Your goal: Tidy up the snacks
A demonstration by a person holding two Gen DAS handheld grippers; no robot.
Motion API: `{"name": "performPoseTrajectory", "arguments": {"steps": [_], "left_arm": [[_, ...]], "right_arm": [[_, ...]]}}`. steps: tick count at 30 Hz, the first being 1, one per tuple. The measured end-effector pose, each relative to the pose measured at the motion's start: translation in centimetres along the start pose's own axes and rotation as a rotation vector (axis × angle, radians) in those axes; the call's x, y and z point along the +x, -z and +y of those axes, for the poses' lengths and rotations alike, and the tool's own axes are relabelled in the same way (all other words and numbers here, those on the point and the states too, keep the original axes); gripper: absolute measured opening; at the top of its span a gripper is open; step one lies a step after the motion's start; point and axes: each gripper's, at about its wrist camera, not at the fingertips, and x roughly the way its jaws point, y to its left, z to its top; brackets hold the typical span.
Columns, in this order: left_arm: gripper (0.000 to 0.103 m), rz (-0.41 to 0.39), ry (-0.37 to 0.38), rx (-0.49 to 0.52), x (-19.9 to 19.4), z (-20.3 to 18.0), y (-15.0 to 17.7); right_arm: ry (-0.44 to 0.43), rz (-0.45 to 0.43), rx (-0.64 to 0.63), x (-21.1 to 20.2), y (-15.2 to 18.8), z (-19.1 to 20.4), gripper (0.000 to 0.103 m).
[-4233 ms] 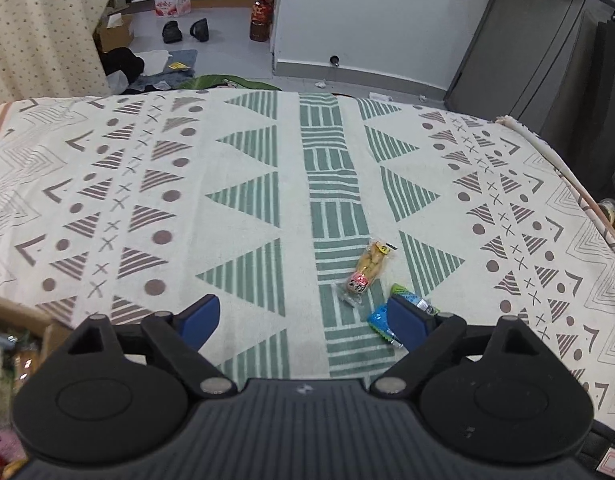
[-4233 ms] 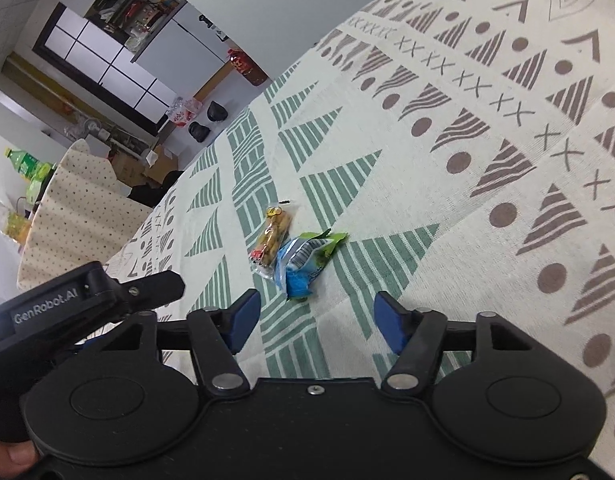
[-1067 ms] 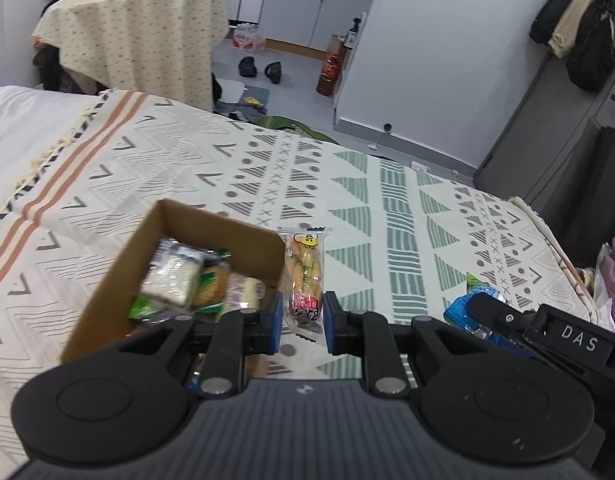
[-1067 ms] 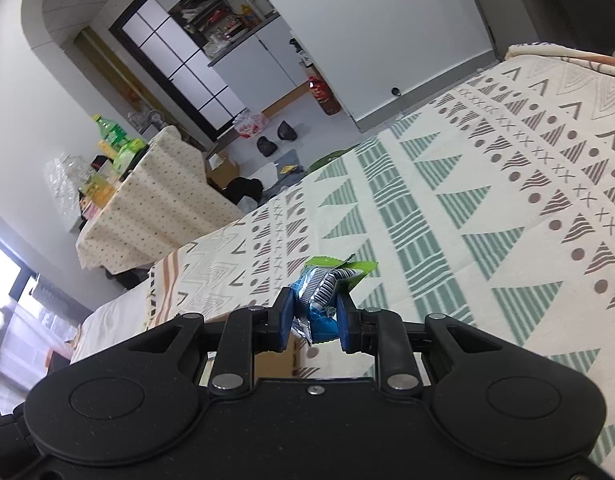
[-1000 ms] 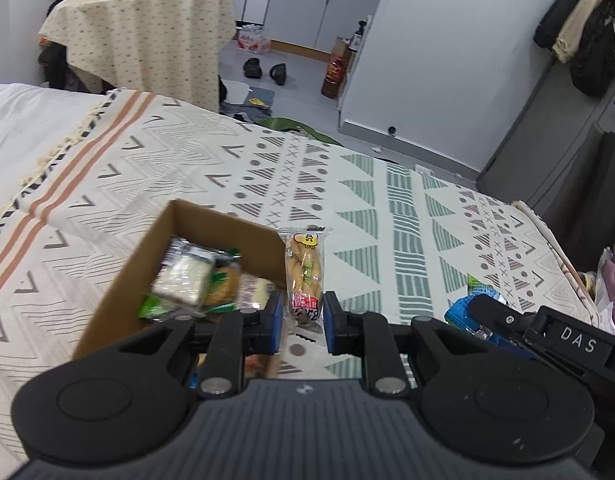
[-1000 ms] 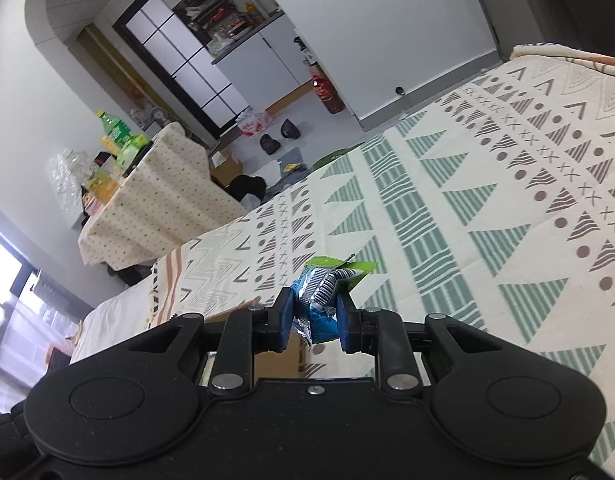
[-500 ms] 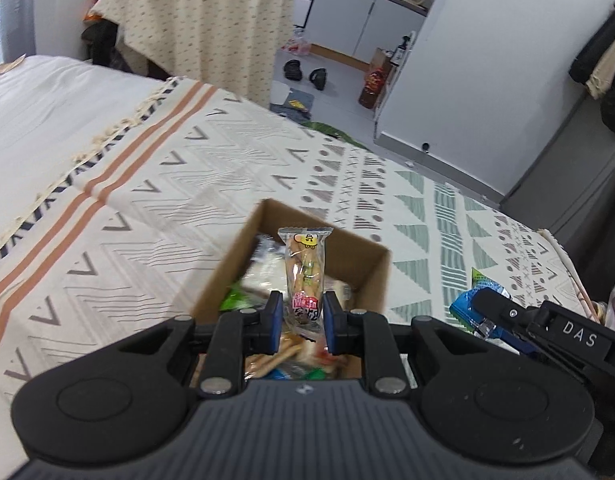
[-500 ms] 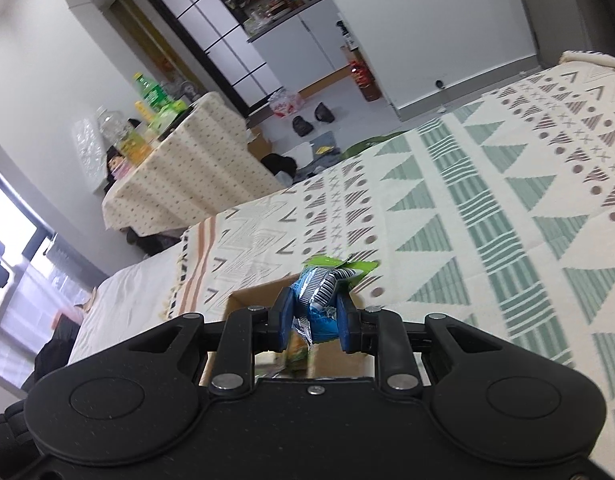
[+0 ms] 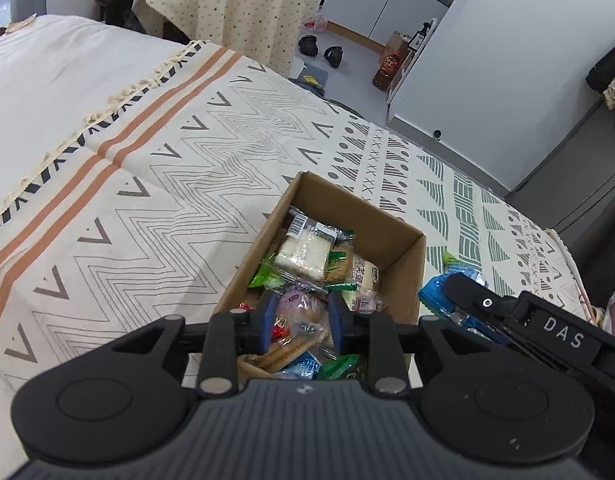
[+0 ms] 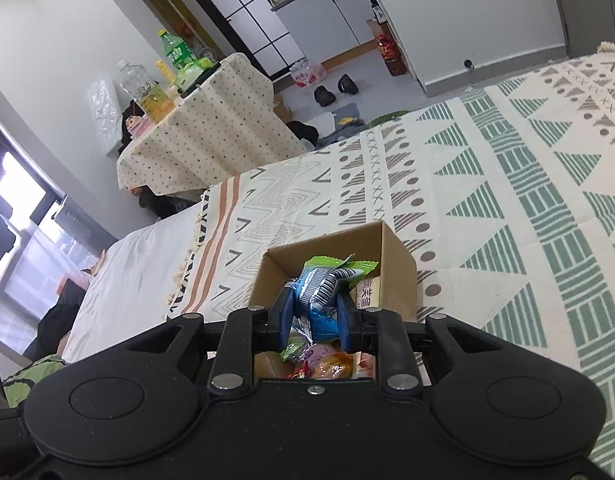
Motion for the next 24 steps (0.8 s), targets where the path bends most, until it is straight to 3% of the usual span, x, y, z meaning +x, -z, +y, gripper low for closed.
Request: {"name": "performPoseTrajectory", "arguments": {"steps": [2, 4, 12, 18, 24], "left_arm": [[0.031, 0.003, -0.003, 0.0, -0.2, 0.0, 0.0], [0.044, -0.001, -0.008, 0.0, -0.4, 0.0, 0.0], [0.076, -0.022, -0.044, -0.001, -1.7, 0.1, 0.3], [0.082, -0.022, -0.061, 0.014, -2.5, -0.2, 0.8], [0.087, -0.03, -0.082, 0.056, -4.0, -1.3, 1.5]], "right_arm": [[-0.004, 0.007, -0.008, 0.2, 0.1, 0.3, 0.024], [-0.009, 0.012, -0.007, 0.1, 0.2, 0.5, 0.024], [-0.017, 0.007, 0.001, -0.7, 0.4, 0.5, 0.03], [0.008, 0.011, -0.002, -2.2, 0.8, -0.4, 0.031], [0.024, 0.009, -0.025, -4.1, 0.9, -1.4, 0.047]]}}
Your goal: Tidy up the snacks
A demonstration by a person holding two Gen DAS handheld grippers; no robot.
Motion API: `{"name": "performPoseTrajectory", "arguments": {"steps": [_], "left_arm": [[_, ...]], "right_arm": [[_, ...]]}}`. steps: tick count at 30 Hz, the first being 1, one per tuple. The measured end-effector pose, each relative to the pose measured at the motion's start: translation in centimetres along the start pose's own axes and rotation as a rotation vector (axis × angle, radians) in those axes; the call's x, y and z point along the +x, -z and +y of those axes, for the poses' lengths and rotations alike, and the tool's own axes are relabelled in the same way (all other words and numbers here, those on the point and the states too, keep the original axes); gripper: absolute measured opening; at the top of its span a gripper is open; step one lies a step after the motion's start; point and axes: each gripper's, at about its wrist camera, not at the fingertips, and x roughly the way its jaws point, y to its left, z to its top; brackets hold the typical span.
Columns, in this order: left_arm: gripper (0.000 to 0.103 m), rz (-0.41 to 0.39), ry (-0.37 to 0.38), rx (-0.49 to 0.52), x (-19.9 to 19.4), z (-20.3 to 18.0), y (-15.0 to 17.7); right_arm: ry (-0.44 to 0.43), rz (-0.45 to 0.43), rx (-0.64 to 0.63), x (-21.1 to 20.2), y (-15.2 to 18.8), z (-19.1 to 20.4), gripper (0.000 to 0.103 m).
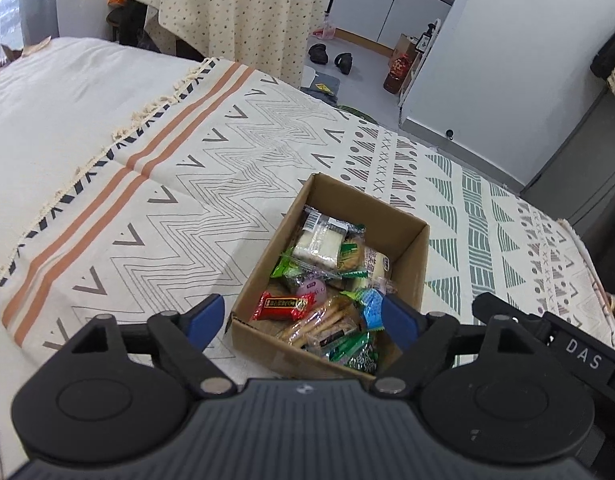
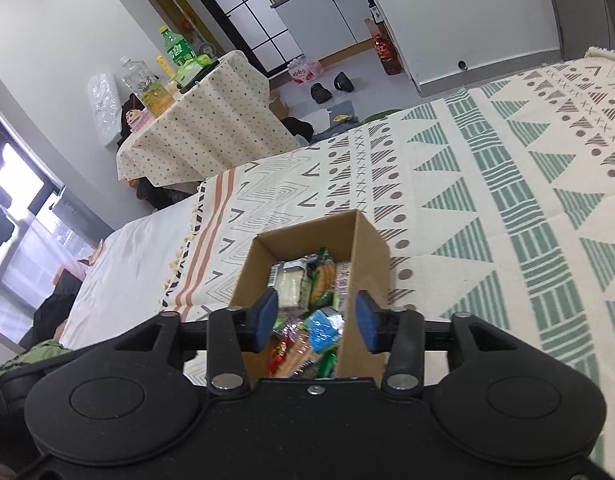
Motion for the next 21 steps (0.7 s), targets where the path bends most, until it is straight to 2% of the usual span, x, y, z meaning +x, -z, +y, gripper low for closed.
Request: {"name": "performPoseTrajectory", "arguments": {"steps": [5, 11, 16, 18, 21], "left_arm": [[0.09, -0.016, -0.009, 0.029, -1.5, -0.9, 0.4], [0.091, -0.024, -0.006, 0.075, -3.5, -2.3, 1.4], [0.098, -0.05, 0.006, 0.108, -5.3, -3.5, 2.5], [0.102, -0.056, 0.012, 0.113, -6.1, -3.8, 2.9], [0.103, -0.076, 0.018, 0.132, -7.2, -4.3, 3.5]], "right_arm": [[0.015, -0.012, -0.008, -1.9, 0.1, -1.1, 0.052], [0.017, -0.034, -0.016, -4.6, 0.0, -2.2, 0.064], [0.018, -0.071, -0.034, -7.2, 0.0, -2.2, 0.083], [0.017, -0.088, -0.044, -8.3, 0.2, -2.3, 0.087], [0.019, -0.103, -0.047, -9.6, 0.3, -2.5, 0.091]]}}
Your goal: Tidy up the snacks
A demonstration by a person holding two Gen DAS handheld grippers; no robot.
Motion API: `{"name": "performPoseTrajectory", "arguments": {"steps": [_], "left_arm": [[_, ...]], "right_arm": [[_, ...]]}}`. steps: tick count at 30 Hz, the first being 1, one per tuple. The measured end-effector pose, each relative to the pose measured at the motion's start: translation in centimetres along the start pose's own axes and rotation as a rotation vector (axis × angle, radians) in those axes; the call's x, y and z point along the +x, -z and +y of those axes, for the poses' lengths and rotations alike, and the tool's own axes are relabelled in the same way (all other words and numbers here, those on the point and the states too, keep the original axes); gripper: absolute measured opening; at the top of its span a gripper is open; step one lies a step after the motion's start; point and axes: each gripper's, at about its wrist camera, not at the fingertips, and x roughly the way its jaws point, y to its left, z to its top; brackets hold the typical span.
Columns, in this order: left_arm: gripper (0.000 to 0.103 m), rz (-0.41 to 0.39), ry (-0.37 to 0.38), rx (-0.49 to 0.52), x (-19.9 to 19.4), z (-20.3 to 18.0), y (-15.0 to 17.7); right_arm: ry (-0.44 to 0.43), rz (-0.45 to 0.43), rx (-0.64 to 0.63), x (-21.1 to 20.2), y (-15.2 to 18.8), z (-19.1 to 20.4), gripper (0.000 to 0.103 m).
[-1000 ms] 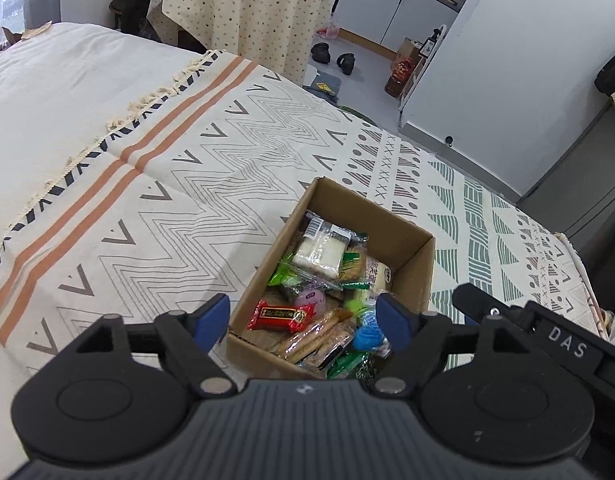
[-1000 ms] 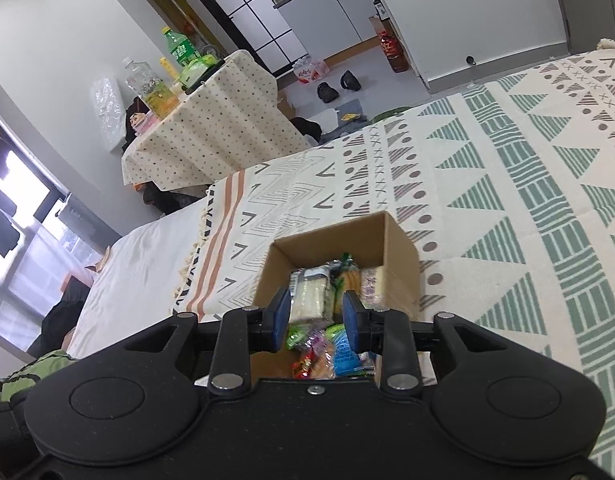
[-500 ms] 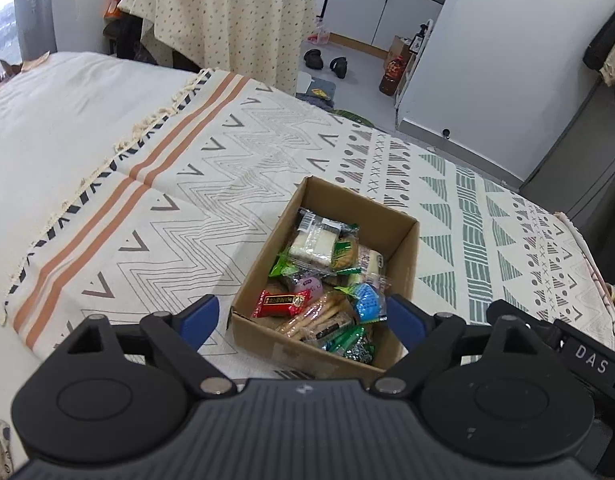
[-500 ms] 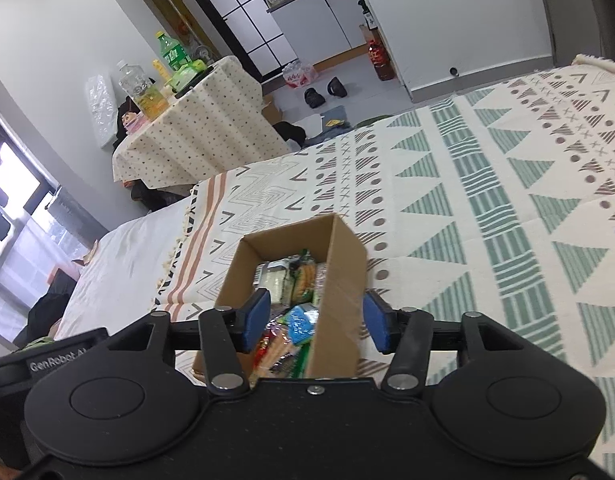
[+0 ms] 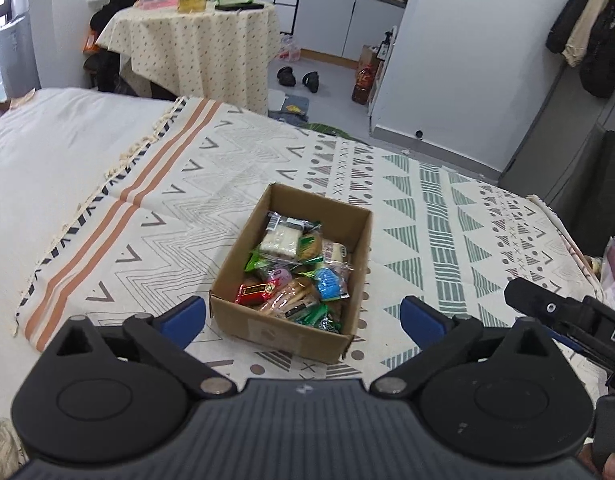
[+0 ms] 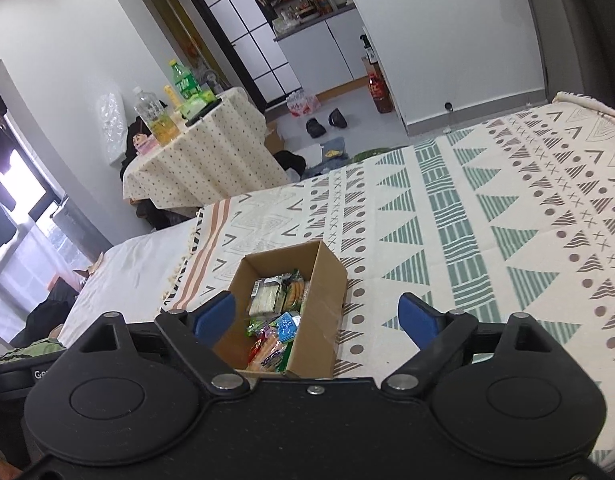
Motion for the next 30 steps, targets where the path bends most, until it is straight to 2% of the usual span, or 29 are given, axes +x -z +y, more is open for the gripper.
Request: {"name": "performPoseTrajectory", "arguments": {"steps": [2, 13, 30], "left_arm": [[0.103, -0.009, 0.006, 0.008, -0.7, -0.3, 0.3], [0.103, -0.05, 0.004, 0.039, -4.4, -1.1, 2.3], [0.103, -0.122, 0.029, 0.167, -10.9, -1.6, 5.5]], "right_arm": [[0.013, -0.014, -0.011, -0.9, 0.1, -0.2, 0.098], [0.032, -0.042, -0.045, -5.5, 1.3, -0.8, 0.103], [0.089, -0.071, -0.116, -11.8, 4.0, -0.3, 0.103]]}}
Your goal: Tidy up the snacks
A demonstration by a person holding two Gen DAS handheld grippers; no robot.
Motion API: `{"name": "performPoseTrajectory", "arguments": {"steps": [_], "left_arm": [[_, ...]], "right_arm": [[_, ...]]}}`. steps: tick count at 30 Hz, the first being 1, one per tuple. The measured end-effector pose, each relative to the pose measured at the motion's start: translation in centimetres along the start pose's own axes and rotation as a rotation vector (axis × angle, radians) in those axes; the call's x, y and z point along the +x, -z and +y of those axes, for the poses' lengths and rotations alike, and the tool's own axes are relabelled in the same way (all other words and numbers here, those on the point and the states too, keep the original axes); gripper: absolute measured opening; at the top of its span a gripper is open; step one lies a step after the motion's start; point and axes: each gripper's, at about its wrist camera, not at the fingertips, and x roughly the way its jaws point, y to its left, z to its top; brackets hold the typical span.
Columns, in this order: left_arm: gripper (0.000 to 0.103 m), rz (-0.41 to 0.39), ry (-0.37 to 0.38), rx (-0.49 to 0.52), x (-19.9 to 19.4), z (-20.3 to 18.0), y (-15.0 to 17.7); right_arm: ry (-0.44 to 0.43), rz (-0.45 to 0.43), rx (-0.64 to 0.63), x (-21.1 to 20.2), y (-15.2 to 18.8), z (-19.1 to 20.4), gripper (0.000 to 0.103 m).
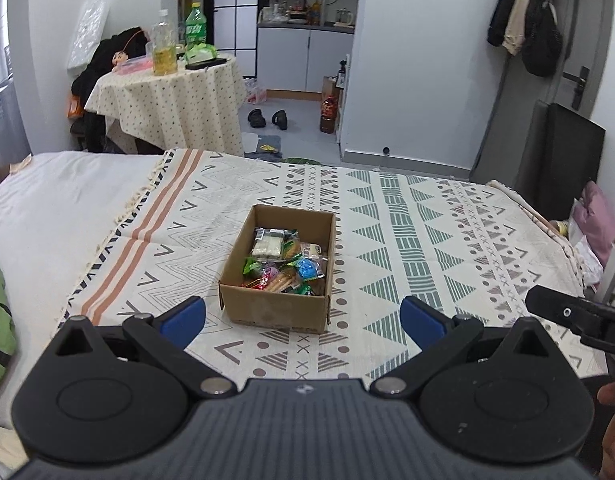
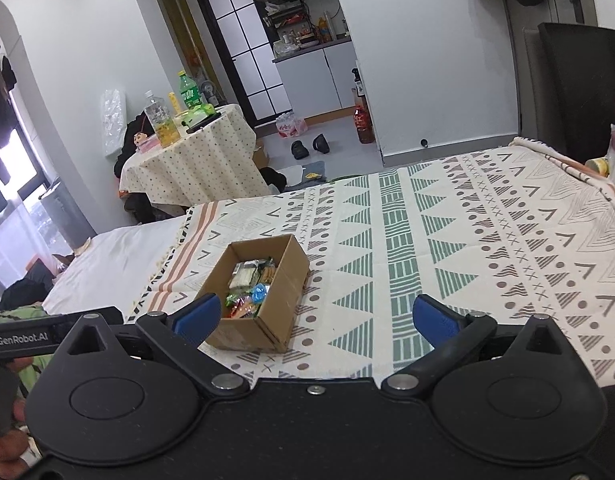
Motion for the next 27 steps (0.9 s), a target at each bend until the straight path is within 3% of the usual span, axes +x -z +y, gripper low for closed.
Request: {"name": "performPoseTrajectory", "arguments": {"steps": [17, 27], "left_arm": [[0.103, -0.036, 0.01, 0.094, -4.7, -0.4, 2.8], [0.103, -0.061, 0.001, 0.05, -5.3, 0.6, 2.4]], "right_arm": [[0.036, -0.019, -0.106, -5.5, 1.6, 0.9, 0.103], [0.03, -0.013, -0.116, -5.9, 1.7, 1.2, 0.103]]}}
